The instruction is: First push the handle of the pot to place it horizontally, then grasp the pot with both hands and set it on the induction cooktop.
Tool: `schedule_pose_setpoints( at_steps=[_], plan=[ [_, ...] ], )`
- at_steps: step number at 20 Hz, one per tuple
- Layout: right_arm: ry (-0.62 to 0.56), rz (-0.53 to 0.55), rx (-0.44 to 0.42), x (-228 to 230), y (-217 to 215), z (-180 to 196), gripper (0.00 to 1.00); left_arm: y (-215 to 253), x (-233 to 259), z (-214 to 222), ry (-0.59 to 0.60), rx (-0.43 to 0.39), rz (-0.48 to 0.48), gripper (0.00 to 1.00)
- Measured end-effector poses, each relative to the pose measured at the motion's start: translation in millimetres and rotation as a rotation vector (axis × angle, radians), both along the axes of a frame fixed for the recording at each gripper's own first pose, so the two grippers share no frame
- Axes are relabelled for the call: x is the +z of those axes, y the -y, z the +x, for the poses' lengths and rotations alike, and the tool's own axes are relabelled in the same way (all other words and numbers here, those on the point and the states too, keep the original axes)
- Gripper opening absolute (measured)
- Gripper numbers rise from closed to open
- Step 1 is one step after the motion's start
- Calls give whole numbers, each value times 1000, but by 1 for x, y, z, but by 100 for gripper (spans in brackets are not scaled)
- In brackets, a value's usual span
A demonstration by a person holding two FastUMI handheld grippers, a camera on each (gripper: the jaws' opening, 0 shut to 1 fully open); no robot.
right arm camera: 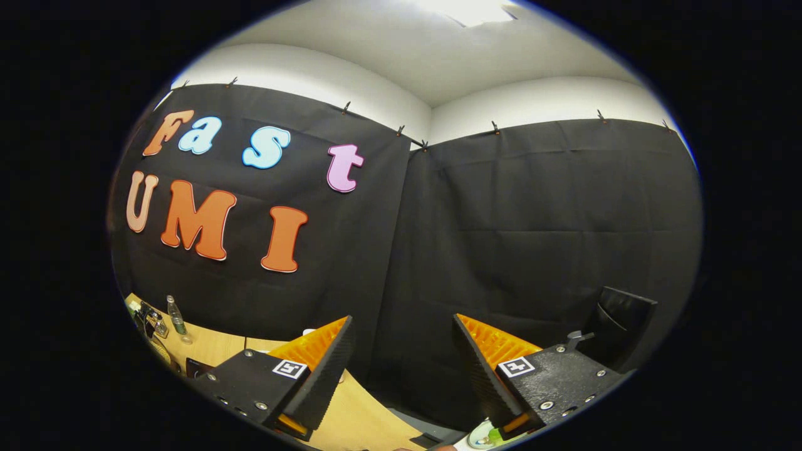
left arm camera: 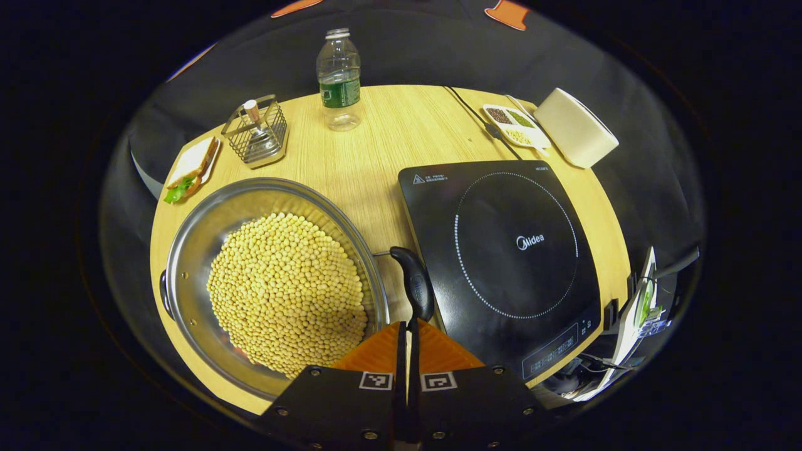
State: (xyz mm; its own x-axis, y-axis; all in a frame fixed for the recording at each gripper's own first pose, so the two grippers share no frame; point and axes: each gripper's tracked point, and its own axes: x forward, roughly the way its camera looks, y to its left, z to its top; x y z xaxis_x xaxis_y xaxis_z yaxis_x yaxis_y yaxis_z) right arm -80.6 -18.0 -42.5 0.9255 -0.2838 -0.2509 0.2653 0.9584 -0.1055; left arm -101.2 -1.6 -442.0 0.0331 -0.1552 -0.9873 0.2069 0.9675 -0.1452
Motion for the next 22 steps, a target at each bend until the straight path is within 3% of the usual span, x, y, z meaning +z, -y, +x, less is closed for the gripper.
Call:
schedule_pose_setpoints(
  at_steps=[5,10,15,22],
  plan=[
    [-13,29,59,-7,-28,9,95,0,0,0,5,18,-17,2],
    [-69,92,173,-29,-83,23,95,-17,21,0,63,78,-55,2],
    [-106,204,345,-41,-169,44,95,-95,44,5,155,148,42,2],
    [-234,275,573,-70,-294,39,95,-186,67,5,228,294,96,2]
  ],
)
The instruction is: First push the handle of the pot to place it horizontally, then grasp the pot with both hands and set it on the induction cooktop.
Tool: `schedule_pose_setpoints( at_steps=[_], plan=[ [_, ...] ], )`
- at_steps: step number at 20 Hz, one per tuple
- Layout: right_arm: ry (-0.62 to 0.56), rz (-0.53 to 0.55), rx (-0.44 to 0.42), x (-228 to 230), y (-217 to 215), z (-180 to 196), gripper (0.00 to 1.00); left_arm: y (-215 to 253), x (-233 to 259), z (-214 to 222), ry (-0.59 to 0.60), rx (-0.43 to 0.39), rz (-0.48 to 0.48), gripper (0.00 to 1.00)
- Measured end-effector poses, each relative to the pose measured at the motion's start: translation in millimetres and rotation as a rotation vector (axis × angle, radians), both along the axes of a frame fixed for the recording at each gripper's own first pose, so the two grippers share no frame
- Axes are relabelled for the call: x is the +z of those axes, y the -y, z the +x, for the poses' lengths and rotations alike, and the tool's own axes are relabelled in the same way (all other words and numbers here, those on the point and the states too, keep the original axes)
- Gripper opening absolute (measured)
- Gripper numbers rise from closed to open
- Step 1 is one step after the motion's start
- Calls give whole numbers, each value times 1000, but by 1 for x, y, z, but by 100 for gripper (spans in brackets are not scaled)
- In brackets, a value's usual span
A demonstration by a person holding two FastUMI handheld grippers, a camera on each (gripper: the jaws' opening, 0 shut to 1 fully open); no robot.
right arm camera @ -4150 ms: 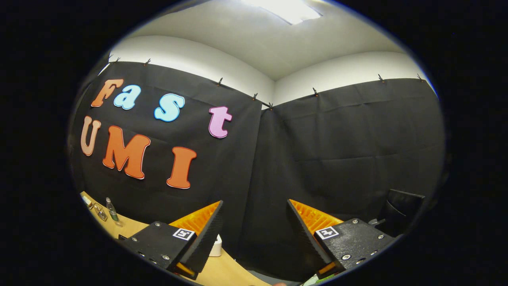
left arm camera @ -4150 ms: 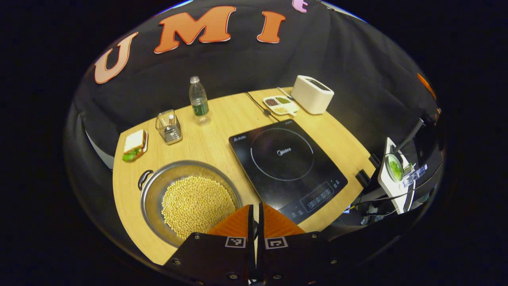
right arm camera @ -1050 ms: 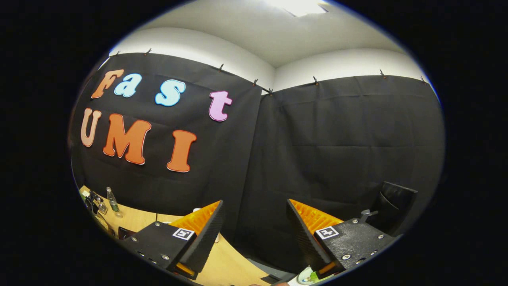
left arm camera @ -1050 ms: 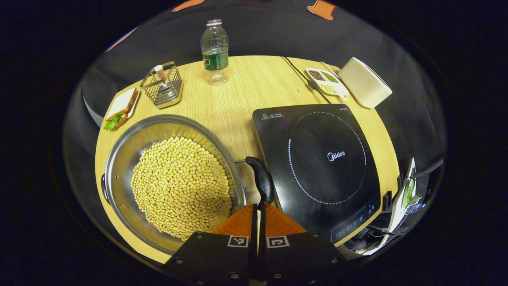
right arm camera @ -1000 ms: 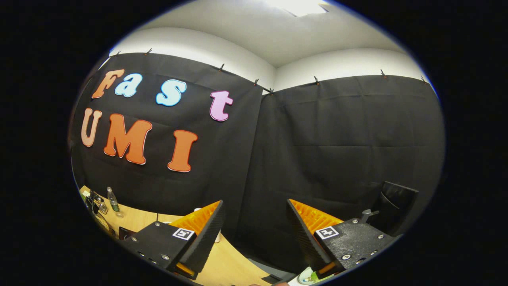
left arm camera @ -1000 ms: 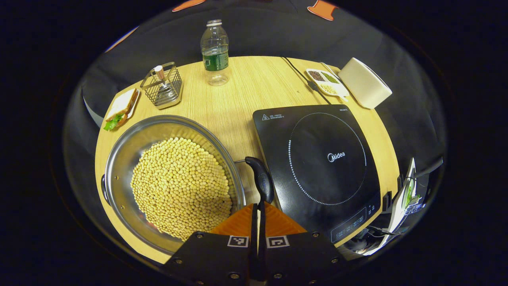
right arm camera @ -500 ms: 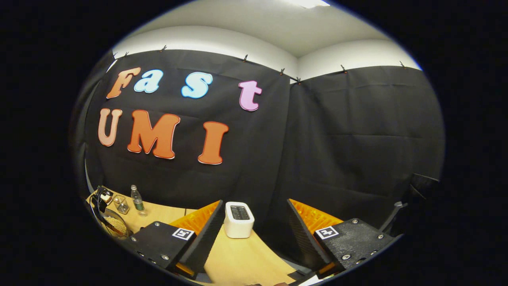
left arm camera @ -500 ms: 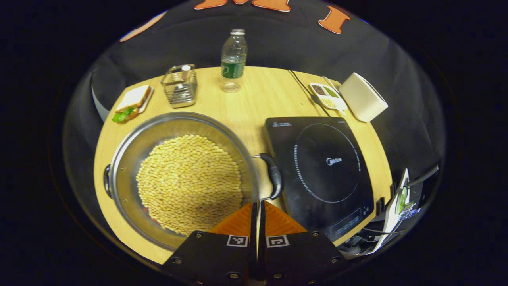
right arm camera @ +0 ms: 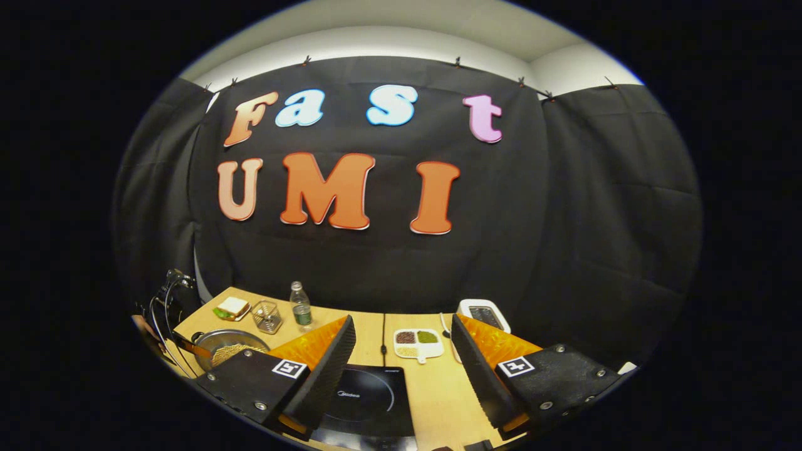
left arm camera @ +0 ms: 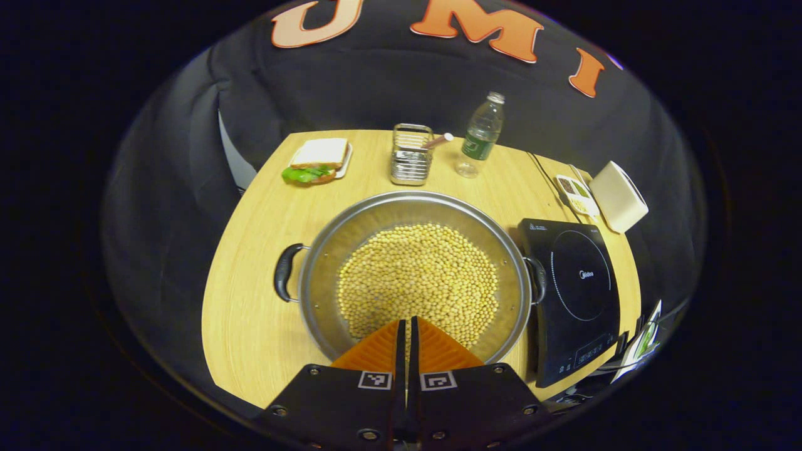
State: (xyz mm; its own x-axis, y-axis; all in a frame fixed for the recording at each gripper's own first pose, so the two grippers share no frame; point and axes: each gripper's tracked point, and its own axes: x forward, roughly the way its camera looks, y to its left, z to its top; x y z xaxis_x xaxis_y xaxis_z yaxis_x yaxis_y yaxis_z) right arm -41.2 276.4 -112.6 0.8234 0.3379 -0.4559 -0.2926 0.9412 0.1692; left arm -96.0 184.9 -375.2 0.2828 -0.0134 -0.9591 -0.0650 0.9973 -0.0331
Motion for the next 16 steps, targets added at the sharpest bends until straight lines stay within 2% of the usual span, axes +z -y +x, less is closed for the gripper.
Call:
schedule_pose_setpoints(
  at_steps=[2,3,6,7,8,10,11,12,14,16],
  plan=[
    [-29,16,57,-5,-35,-4,95,-24,6,-3,11,21,19,4],
    [-46,25,84,-10,-51,-8,95,-35,10,-4,18,22,24,19],
    [-103,31,155,-24,-99,-19,95,-57,14,-1,40,19,27,44],
    [-123,20,177,-30,-112,-25,95,-63,16,-1,40,16,27,63],
    [-141,7,196,-38,-125,-31,95,-69,17,2,45,11,28,69],
    [-188,-13,236,-54,-148,-44,95,-83,14,6,55,4,34,72],
    [-218,-17,258,-65,-161,-52,95,-88,11,8,55,-1,30,86],
    [-259,-19,279,-76,-174,-63,95,-91,8,11,50,-5,35,92],
    [-328,-11,306,-93,-196,-80,94,-103,2,16,40,-10,68,90],
    [-391,-15,326,-112,-211,-94,94,-103,-2,23,51,-28,56,90]
  ],
)
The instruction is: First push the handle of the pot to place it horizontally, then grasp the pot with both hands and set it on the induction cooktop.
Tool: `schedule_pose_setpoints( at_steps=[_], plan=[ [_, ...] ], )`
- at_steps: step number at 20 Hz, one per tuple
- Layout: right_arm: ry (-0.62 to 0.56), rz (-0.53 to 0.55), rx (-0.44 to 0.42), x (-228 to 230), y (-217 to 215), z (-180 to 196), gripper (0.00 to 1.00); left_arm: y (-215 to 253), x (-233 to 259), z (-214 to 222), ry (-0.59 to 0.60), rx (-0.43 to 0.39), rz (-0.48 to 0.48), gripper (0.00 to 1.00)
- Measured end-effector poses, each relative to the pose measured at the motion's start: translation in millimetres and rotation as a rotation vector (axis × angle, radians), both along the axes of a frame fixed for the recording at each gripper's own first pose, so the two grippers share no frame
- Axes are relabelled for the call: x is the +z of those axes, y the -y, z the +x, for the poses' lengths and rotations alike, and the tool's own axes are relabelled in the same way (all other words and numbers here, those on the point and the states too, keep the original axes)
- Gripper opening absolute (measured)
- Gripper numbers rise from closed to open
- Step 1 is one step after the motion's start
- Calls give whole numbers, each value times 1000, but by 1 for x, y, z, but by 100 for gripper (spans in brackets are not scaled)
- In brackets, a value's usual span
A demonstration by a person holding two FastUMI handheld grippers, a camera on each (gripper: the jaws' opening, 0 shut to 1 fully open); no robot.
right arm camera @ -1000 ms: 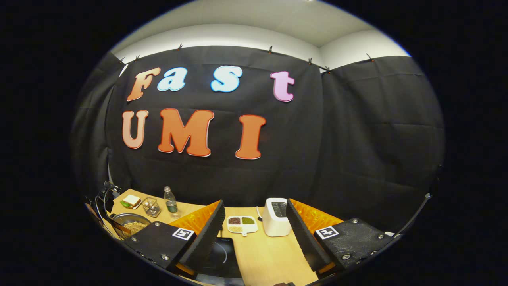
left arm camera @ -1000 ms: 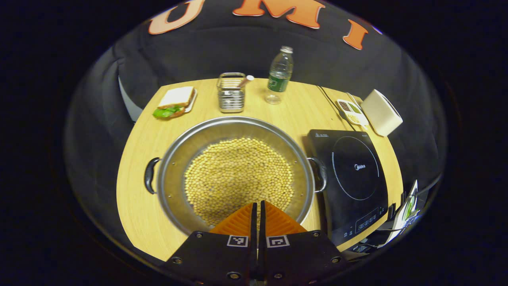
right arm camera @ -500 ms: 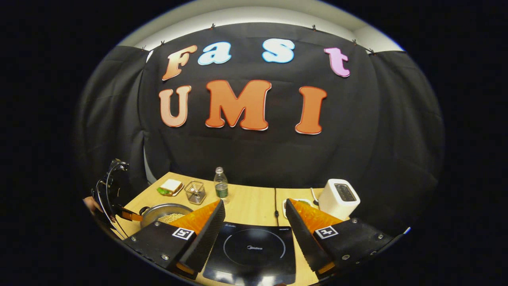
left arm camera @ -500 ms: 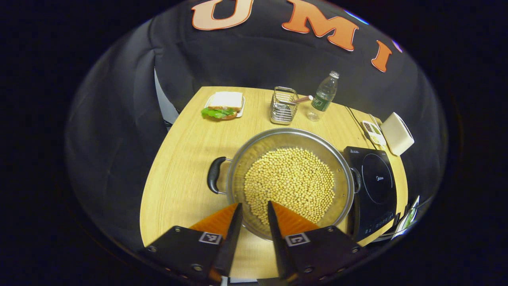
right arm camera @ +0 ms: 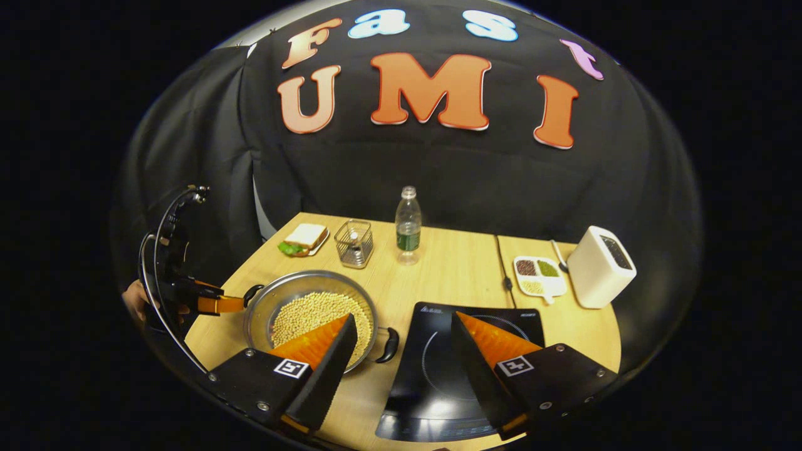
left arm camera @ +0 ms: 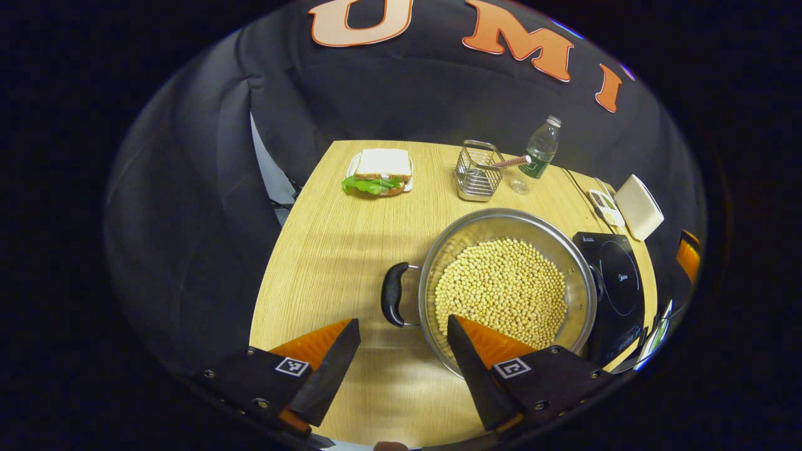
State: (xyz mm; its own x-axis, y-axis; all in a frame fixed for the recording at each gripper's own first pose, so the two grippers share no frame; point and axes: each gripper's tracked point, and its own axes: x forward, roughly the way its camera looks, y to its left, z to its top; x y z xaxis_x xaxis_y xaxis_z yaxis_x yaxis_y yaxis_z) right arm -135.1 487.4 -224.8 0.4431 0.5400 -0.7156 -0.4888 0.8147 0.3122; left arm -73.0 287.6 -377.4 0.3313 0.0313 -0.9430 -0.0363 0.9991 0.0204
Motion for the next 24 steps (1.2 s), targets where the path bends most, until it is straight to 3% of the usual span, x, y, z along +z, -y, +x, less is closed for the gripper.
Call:
schedule_pose_setpoints(
  at_steps=[7,14,24],
  plan=[
    [-185,-86,59,-67,-33,-31,94,-1,-21,25,13,-45,43,91],
    [-333,-120,103,-116,-60,-50,91,0,-40,25,2,-4,23,92],
    [-377,-167,78,-147,-64,-42,78,-4,-57,31,-1,1,20,93]
  ],
)
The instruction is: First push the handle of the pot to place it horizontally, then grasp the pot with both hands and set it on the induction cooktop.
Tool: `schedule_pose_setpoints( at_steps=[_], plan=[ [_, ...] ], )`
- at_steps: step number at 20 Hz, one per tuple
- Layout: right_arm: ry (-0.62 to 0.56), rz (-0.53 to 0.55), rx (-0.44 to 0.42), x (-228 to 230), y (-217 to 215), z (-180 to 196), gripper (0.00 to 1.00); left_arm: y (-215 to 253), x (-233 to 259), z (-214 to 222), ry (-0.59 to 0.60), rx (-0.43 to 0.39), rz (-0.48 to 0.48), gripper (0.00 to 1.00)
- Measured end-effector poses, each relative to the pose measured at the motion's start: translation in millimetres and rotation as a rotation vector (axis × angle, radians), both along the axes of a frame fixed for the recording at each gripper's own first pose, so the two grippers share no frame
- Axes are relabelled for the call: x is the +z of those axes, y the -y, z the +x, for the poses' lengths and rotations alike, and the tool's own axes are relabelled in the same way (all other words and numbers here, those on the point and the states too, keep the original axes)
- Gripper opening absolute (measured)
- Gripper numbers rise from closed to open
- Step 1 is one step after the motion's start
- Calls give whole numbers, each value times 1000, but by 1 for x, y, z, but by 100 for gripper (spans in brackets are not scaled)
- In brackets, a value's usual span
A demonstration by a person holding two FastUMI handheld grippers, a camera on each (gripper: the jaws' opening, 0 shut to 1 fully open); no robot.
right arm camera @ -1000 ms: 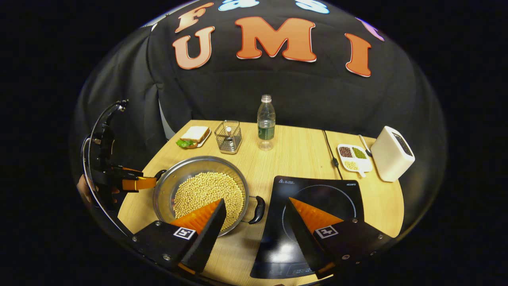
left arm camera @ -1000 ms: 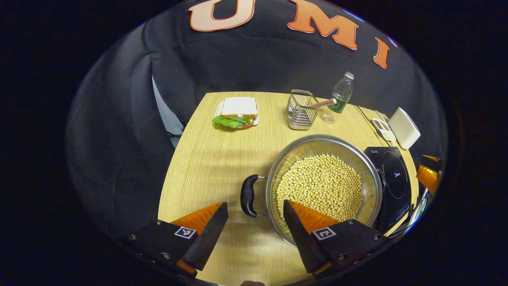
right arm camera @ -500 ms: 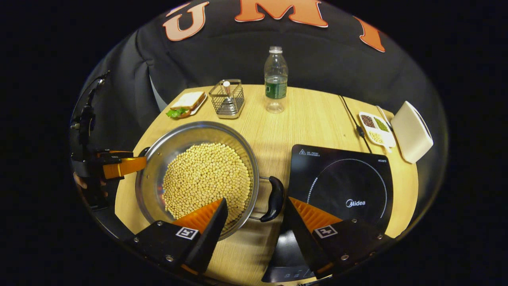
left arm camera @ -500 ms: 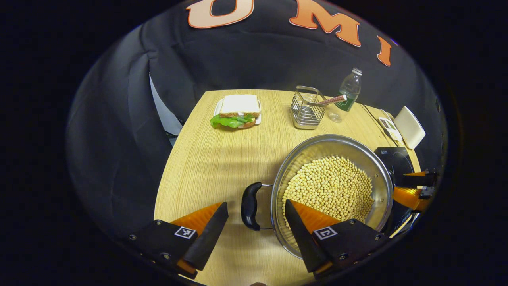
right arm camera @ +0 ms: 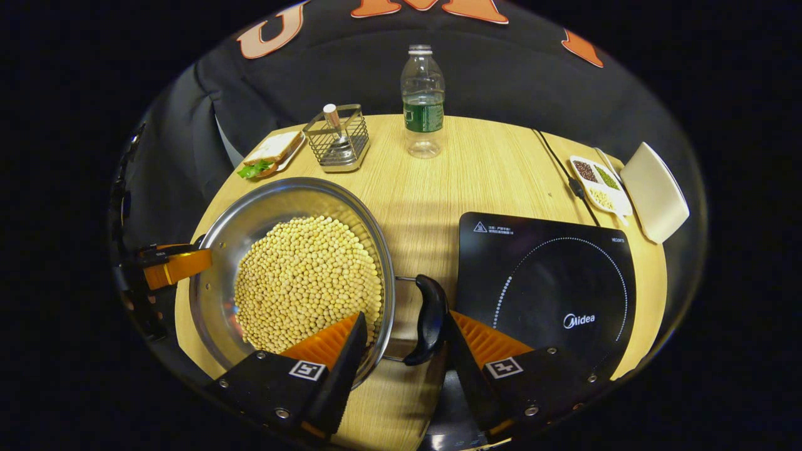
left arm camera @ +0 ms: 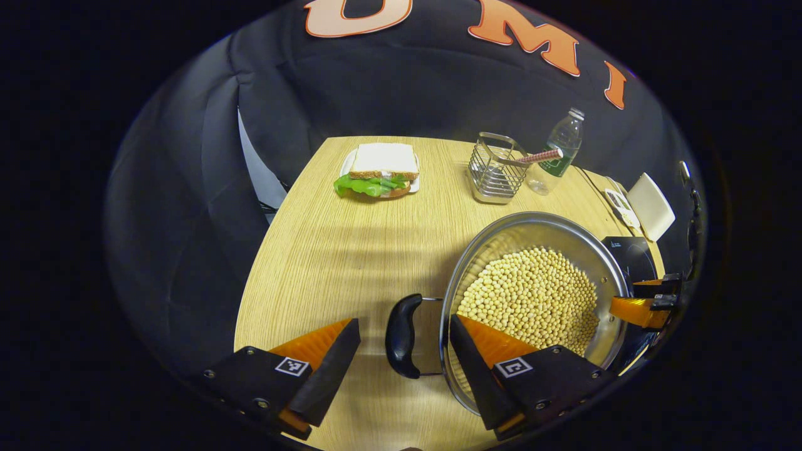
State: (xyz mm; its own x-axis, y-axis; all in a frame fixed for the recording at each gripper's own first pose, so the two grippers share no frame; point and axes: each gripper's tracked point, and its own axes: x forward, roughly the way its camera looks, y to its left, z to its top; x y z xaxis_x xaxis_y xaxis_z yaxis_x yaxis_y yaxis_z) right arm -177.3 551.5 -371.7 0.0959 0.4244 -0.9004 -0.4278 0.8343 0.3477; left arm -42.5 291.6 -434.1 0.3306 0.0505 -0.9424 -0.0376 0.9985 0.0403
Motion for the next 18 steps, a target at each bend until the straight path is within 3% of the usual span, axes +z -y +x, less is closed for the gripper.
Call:
schedule_pose_setpoints(
  at_steps=[4,6,14,17,18],
  plan=[
    [20,-21,8,-9,-8,2,78,0,-7,-1,-7,16,-2,92],
    [20,-35,17,-14,-11,2,71,-3,-12,-2,-12,39,5,92],
    [-70,-37,-62,-27,-21,-2,70,2,-21,-6,-13,73,-28,93],
    [-71,-31,-63,-30,-21,-3,65,10,-25,-7,-12,76,-55,78],
    [-69,-30,-60,-30,-21,-4,69,11,-26,-7,-19,83,-54,73]
  ],
)
